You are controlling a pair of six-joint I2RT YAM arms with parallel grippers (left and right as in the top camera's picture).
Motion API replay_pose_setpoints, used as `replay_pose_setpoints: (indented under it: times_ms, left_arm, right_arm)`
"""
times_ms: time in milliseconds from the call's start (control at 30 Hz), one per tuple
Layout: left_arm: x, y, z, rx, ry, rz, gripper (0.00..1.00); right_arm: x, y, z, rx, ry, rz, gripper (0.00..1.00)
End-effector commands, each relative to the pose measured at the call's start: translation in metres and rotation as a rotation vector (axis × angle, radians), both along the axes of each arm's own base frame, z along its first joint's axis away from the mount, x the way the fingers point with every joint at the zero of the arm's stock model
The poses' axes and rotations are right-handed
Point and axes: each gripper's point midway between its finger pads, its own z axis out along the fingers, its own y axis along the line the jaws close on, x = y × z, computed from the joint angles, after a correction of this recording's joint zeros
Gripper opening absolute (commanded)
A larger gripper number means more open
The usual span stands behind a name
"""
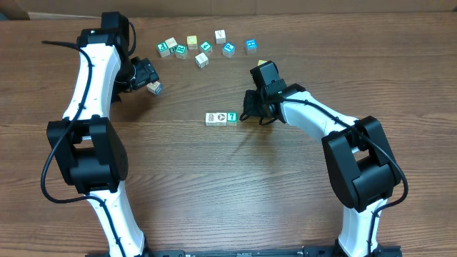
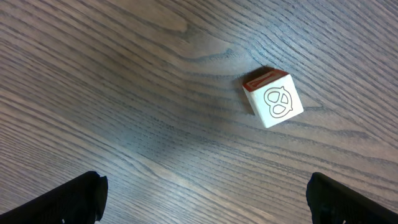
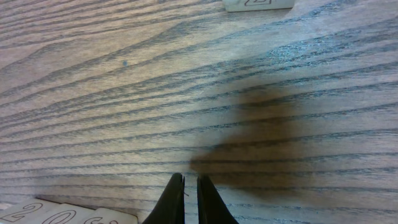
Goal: Form a horizontal line
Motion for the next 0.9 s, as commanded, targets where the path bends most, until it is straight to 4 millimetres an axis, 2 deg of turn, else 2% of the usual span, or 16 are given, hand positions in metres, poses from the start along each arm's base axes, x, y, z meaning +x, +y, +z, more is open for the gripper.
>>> replay_pose_setpoints:
  times_ms: [0, 733, 867]
  left_arm:
    - [0.004, -0.0029, 0.0003, 0.006, -0.006, -0.016, 1.0]
    - [0.004, -0.0029, 0.0003, 0.006, -0.006, -0.016, 0.99]
    - [0.004, -0.0029, 0.0003, 0.006, -0.006, -0.016, 1.0]
  right_arm:
    - [0.0007, -0.0016, -0.0042, -0.01, 0.002, -0.004, 0.05]
    - [0.001, -0.0015, -0.0039, -0.01, 0.001, -0.004, 0.05]
    - [0.0039, -0.0003, 0.0035, -0.006, -0.008, -0.004, 0.1]
